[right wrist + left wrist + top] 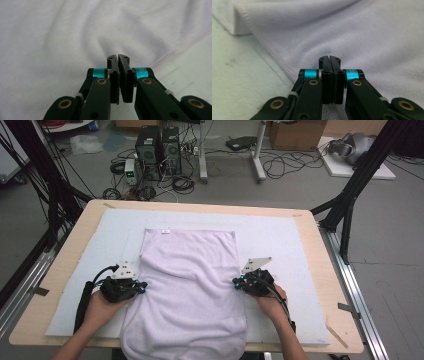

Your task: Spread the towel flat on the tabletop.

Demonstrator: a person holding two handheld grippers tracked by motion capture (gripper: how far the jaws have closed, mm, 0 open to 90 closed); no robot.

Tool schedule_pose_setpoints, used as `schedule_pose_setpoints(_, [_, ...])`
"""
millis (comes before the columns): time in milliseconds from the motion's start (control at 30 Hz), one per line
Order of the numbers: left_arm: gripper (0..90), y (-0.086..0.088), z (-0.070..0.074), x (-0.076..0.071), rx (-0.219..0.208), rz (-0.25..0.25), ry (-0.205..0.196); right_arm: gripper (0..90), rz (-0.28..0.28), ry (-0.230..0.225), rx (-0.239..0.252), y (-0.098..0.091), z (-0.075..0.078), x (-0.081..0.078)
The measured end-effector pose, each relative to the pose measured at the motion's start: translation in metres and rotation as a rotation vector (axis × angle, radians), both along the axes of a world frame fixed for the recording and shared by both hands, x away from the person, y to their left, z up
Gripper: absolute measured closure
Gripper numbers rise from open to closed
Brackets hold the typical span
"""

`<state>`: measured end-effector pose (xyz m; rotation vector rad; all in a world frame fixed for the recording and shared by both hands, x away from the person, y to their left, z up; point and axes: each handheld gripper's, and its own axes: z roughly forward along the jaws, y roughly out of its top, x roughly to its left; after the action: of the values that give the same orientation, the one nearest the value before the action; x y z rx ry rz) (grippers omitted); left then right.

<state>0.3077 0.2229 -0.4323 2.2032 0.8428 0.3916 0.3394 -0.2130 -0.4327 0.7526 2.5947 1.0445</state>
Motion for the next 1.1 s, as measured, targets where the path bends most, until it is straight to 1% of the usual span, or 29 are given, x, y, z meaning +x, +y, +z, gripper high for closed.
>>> schedule_pose_setpoints(100, [88.4,-0.002,0.007,0.01,0.006,0.031,-0.051,88.0,-0.048,-0.037,0.003,-0.005,0.01,0.011])
schedule_pose_setpoints(133, [88.4,-0.003,0.01,0.015,0.001,0.044,-0.062,88.0,-0.063,-0.057,0.003,-0.006,0.012,0.014])
schedule_pose_setpoints(200, [88.4,-0.004,0.012,0.023,-0.022,0.07,-0.076,88.0,-0.103,-0.068,0.004,-0.009,0.014,0.024])
schedule_pose_setpoints(267, [88.3,-0.005,0.011,0.031,-0.025,0.081,-0.063,87.9,-0.132,-0.059,0.009,-0.012,0.01,0.032])
schedule_pose_setpoints(300, [88.2,-0.005,0.01,0.033,-0.02,0.082,-0.056,87.8,-0.138,-0.043,0.011,-0.013,0.007,0.036])
schedule_pose_setpoints(367, [86.7,-0.005,0.007,0.035,-0.018,0.077,-0.041,86.1,-0.135,-0.024,-0.007,-0.012,0.001,0.038])
schedule_pose_setpoints(400, [83.2,-0.004,0.008,0.034,-0.023,0.082,-0.043,81.2,-0.14,-0.024,0.001,-0.012,0.001,0.038])
schedule_pose_setpoints(433, [79.0,-0.002,0.01,0.032,-0.037,0.074,-0.045,78.3,-0.138,-0.03,0.018,-0.013,0.003,0.036])
schedule_pose_setpoints(500, [73.8,0.002,0.015,0.026,-0.035,0.061,-0.055,73.1,-0.128,-0.05,0.05,-0.015,0.01,0.03])
schedule_pose_setpoints(567, [67.4,0.006,0.021,0.017,-0.039,0.041,-0.068,67.2,-0.104,-0.072,0.078,-0.017,0.018,0.02])
schedule_pose_setpoints(600, [65.5,0.008,0.023,0.011,-0.048,0.027,-0.073,64.4,-0.087,-0.072,0.094,-0.018,0.021,0.014])
schedule_pose_setpoints(633, [64.2,0.01,0.025,0.005,-0.045,0.015,-0.078,62.3,-0.066,-0.07,0.103,-0.018,0.024,0.008])
schedule_pose_setpoints(700, [60.4,0.011,0.024,-0.008,-0.048,-0.007,-0.079,59.5,-0.038,-0.09,0.077,-0.017,0.026,-0.009])
schedule_pose_setpoints(800, [55.6,0.011,0.018,-0.025,-0.06,-0.055,-0.057,57.0,0.007,-0.087,0.099,-0.016,0.023,-0.032])
schedule_pose_setpoints(833, [55.2,0.011,0.016,-0.03,-0.063,-0.081,-0.051,55.6,0.025,-0.08,0.108,-0.016,0.021,-0.038])
schedule_pose_setpoints(900, [53.8,0.009,0.011,-0.038,-0.064,-0.128,-0.031,53.1,0.073,-0.041,0.136,-0.014,0.013,-0.048])
schedule_pose_setpoints(967, [52.9,0.007,0.005,-0.044,-0.052,-0.174,-0.007,50.4,0.128,-0.013,0.133,-0.01,0.004,-0.057])
schedule_pose_setpoints(1000, [52.3,0.006,0.003,-0.046,-0.052,-0.188,0.0,49.8,0.153,-0.006,0.131,-0.008,0.0,-0.06])
schedule_pose_setpoints(1033, [52.2,0.005,0.0,-0.048,-0.048,-0.213,0.018,49.0,0.172,0.01,0.137,-0.007,-0.003,-0.063])
schedule_pose_setpoints(1067, [52.2,0.005,-0.003,-0.05,-0.045,-0.232,0.035,48.9,0.202,0.022,0.133,-0.005,-0.007,-0.066])
schedule_pose_setpoints(1100, [52.9,0.004,-0.007,-0.051,-0.034,-0.251,0.057,49.0,0.22,0.023,0.12,-0.003,-0.01,-0.068])
